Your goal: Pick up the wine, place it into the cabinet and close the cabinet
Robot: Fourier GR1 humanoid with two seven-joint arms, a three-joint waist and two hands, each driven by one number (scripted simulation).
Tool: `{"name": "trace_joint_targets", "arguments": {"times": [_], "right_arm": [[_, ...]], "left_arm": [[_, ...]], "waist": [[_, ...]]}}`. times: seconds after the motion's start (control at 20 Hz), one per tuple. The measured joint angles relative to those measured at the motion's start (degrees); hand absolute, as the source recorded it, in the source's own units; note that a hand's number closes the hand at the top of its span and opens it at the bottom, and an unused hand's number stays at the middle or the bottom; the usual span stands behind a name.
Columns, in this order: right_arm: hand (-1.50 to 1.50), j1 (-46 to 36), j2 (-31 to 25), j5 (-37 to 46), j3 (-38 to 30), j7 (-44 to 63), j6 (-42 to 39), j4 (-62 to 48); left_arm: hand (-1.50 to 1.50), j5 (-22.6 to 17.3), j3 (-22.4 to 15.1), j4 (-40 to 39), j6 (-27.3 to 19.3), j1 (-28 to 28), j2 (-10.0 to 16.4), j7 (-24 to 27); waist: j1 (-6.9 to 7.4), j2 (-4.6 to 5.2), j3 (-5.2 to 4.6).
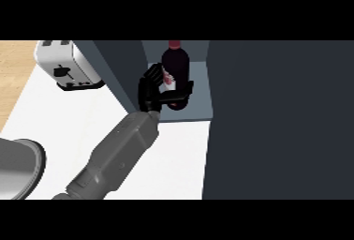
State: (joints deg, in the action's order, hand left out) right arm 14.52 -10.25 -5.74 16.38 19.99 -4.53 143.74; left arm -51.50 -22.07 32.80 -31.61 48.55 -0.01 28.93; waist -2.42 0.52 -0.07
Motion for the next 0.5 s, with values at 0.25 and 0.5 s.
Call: {"name": "trace_joint_targets", "arguments": {"times": [0.25,0.5], "right_arm": [[-1.50,-0.8,0.3,0.0,-0.6,0.0,-0.3,-0.3],[-1.50,-1.7,0.9,0.1,0.3,0.8,-0.2,-0.4]], "left_arm": [[1.50,0.8,1.7,-5.9,0.1,4.5,0.0,0.0],[1.50,2.9,2.8,-12.5,-2.1,9.3,0.6,1.1]], "waist": [[0.15,0.26,-0.01],[-0.29,0.46,-0.03]]}}
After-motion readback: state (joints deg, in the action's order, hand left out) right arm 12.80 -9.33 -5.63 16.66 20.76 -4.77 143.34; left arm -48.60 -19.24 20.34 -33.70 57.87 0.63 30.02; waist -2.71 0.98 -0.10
